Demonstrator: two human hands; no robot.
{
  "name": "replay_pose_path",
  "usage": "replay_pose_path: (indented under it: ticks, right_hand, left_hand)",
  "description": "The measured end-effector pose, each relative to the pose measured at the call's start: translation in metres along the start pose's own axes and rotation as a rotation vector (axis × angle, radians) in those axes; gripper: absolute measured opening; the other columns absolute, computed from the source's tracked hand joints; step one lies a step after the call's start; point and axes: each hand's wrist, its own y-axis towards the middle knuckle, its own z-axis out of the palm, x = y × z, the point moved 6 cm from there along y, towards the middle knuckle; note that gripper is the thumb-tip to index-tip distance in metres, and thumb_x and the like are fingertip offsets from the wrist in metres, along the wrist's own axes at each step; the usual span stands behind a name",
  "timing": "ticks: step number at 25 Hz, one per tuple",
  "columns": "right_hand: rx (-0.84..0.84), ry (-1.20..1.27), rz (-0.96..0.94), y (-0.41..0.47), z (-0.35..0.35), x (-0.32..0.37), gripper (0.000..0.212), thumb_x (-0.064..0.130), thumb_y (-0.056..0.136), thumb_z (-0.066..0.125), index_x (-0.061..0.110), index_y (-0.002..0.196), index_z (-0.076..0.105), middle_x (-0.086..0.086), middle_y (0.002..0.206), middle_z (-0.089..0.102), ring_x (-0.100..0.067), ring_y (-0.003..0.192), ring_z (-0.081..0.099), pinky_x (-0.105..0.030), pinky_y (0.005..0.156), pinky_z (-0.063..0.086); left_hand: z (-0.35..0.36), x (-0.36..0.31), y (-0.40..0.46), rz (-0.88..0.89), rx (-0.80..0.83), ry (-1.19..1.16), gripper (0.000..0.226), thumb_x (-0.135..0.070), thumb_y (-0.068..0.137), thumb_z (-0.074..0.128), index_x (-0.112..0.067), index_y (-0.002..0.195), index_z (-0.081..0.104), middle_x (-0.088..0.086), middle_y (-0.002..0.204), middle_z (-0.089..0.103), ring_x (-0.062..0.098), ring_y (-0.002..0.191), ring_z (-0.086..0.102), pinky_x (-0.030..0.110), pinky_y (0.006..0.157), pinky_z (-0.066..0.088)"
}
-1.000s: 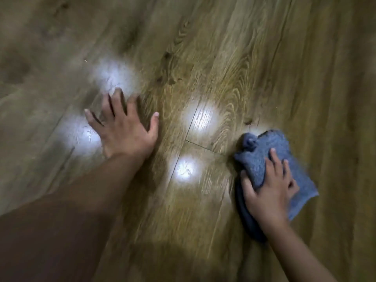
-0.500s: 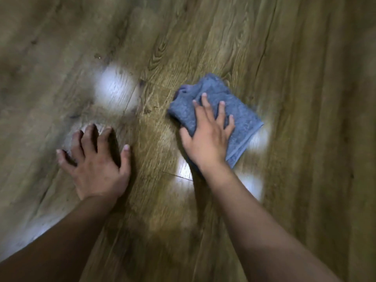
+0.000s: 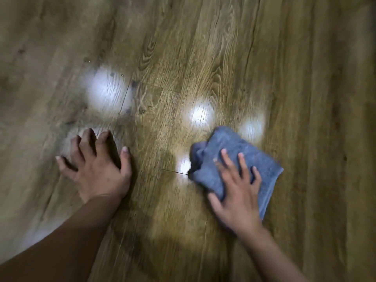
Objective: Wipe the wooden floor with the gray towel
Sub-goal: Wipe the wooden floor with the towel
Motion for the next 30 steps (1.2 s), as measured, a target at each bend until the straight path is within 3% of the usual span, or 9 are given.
replay_pose_path:
  ticks: [5,8,10,14,19,25,30]
  right_hand:
    - [-0.09,0.113,0.396,0.122,-0.019,-0.061,0.075,0.05,0.082,0.051,0.023,0.149,0.035,0.008,0.164,0.022,-0.032,0.151,0.013,-0.065,0.115,0.012]
    - [-0.133,0.191,0.52,0.18,-0.023,-0.051,0.07,0.046,0.086,0.057,0.025,0.149,0.035,0.008,0.165,0.019,-0.036,0.151,0.011,-0.068,0.115,0.007]
    - [-0.138,0.183,0.46,0.187,-0.02,-0.019,0.07,0.045,0.086,0.06,0.027,0.149,0.036,0.01,0.165,0.019,-0.035,0.152,0.009,-0.067,0.116,0.005]
    - [-0.086,0.131,0.117,0.136,-0.007,0.063,0.078,0.048,0.08,0.065,0.03,0.15,0.035,0.01,0.165,0.019,-0.032,0.153,0.007,-0.065,0.118,0.003]
    - [0.008,0.022,-0.029,0.019,0.023,0.127,0.092,0.054,0.072,0.069,0.025,0.151,0.032,0.005,0.166,0.016,-0.037,0.153,0.007,-0.067,0.116,0.011]
    - [0.038,-0.022,-0.117,0.021,0.011,0.069,0.086,0.053,0.073,0.07,0.026,0.149,0.039,0.004,0.163,0.029,-0.034,0.15,0.022,-0.068,0.112,0.023]
    - [-0.098,0.102,0.257,0.12,-0.02,-0.042,0.071,0.046,0.085,0.056,0.024,0.149,0.035,0.007,0.163,0.027,-0.028,0.151,0.017,-0.061,0.116,0.013]
  left_hand:
    - [0.002,0.002,0.0,-0.009,0.01,0.011,0.059,-0.06,0.095,0.038,-0.027,0.144,0.043,0.007,0.161,0.03,0.029,0.154,0.016,0.068,0.117,0.005]
    - [0.003,0.002,0.001,-0.007,0.015,0.02,0.06,-0.061,0.095,0.037,-0.027,0.144,0.043,0.008,0.162,0.029,0.03,0.154,0.015,0.068,0.117,0.004]
    - [0.003,0.002,0.001,-0.008,0.011,0.021,0.06,-0.06,0.095,0.038,-0.026,0.144,0.043,0.008,0.161,0.03,0.03,0.153,0.016,0.069,0.117,0.005]
    - [0.002,0.003,0.001,-0.01,-0.011,0.015,0.06,-0.06,0.095,0.039,-0.026,0.143,0.043,0.007,0.16,0.03,0.029,0.153,0.016,0.069,0.116,0.007]
    - [0.002,0.002,0.002,0.004,-0.028,-0.009,0.06,-0.059,0.094,0.04,-0.024,0.142,0.044,0.009,0.16,0.032,0.03,0.152,0.018,0.07,0.116,0.009]
    - [0.001,0.002,0.0,0.009,-0.031,-0.026,0.058,-0.059,0.095,0.041,-0.024,0.142,0.044,0.009,0.16,0.032,0.03,0.153,0.017,0.069,0.117,0.006]
    - [0.001,0.002,0.0,0.007,-0.028,-0.014,0.059,-0.058,0.095,0.041,-0.024,0.143,0.044,0.009,0.16,0.032,0.03,0.153,0.017,0.069,0.117,0.006]
